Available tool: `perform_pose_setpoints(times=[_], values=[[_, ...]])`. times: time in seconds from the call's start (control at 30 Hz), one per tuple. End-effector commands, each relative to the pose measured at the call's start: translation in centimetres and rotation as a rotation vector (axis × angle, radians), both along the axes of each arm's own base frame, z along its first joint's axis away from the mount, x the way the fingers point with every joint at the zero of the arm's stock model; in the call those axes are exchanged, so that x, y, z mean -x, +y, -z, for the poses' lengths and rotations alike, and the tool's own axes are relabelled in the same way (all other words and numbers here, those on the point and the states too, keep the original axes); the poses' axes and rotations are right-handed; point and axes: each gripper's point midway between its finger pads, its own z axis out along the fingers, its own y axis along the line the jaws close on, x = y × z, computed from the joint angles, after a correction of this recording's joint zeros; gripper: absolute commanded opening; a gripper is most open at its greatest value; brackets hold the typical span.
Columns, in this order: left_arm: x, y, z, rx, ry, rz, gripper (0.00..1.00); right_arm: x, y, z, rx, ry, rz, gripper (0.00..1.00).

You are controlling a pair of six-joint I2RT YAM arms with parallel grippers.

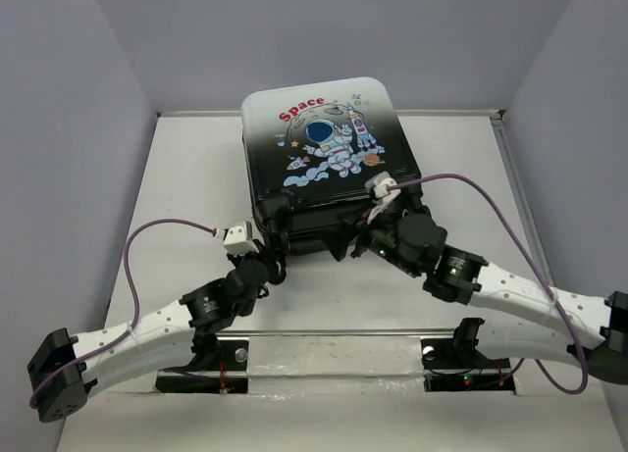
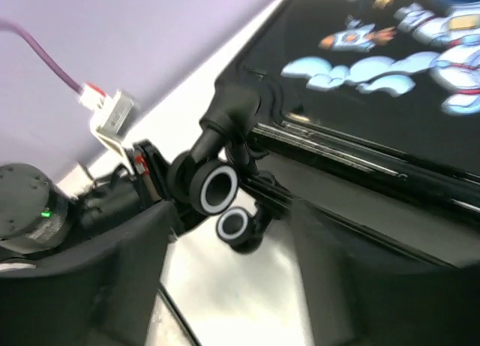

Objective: Pack the luggage

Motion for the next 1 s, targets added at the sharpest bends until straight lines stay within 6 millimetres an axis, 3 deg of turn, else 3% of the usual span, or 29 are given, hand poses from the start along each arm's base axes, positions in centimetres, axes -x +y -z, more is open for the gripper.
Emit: perform_pose_setpoints(times=[0.0,0.03,0.07,0.1,0.13,0.2,0.27,0.3,0.33,0.4,0.43,0.53,0.57,0.6,0.7,0.83,0.87,0.9,0.97], values=[[-1.4,-0.1,-3.1,0.046,-0.096,-0.053,0.06,1.3,4.5,1.5,0.091,0.076,-0.140,0.82],[-1.5,-0.4,-3.3,0.041,-0.103,-0.038,0.06,1.0,5.3,0.2,0.084,0.064,-0.130,0.90],[-1.5,-0.6,-3.5,0.043,-0.109,-0.027,0.06,1.0,5.9,0.3,0.099,0.069,-0.124,0.92],[-1.5,-0.7,-3.5,0.041,-0.116,-0.017,0.06,1.2,7.2,1.7,0.148,0.085,-0.130,0.93],[-1.5,-0.9,-3.8,0.053,-0.128,-0.010,0.06,0.8,7.5,1.1,0.164,0.088,-0.099,0.94],[-1.5,-1.0,-3.8,0.058,-0.135,0.001,0.06,0.8,8.9,3.1,0.241,0.116,-0.083,0.94],[-1.5,-1.3,-4.1,0.069,-0.143,0.008,0.06,0.2,9.1,4.3,0.306,0.128,-0.023,0.94],[-1.5,-1.2,-3.9,0.066,-0.143,0.009,0.06,-0.3,9.3,3.9,0.307,0.127,0.004,0.94],[-1.5,-1.2,-4.0,0.069,-0.148,0.013,0.06,-0.2,9.8,5.4,0.353,0.141,0.016,0.94],[-1.3,-1.3,-4.0,0.083,-0.159,0.025,0.06,-0.7,10.1,5.5,0.372,0.138,0.058,0.92],[-1.3,-1.3,-4.2,0.098,-0.169,0.031,0.06,-0.5,10.6,6.5,0.399,0.144,0.060,0.91],[-0.9,-1.5,-4.3,0.139,-0.204,0.060,0.06,-1.7,10.6,6.6,0.409,0.146,0.133,0.88],[-0.8,-1.5,-5.6,0.190,-0.243,0.068,0.06,-1.6,10.9,7.2,0.427,0.145,0.141,0.86],[-0.6,-1.2,-5.0,0.193,-0.251,0.072,0.06,-1.9,10.7,7.5,0.435,0.148,0.164,0.85],[-0.2,-0.4,-6.4,0.272,-0.328,0.065,0.06,-2.6,10.5,7.4,0.424,0.152,0.223,0.79],[-0.1,0.0,-8.3,0.315,-0.383,0.065,0.06,-3.2,10.4,7.7,0.447,0.152,0.263,0.84],[-0.1,-0.1,-8.4,0.315,-0.384,0.068,0.06,-3.5,10.6,6.9,0.437,0.149,0.280,0.85],[-0.1,-0.1,-8.9,0.324,-0.391,0.067,0.06,-3.6,10.6,8.1,0.476,0.164,0.297,0.86],[0.0,-0.4,-9.4,0.341,-0.402,0.081,0.06,-4.2,10.6,8.2,0.488,0.164,0.342,0.88]])
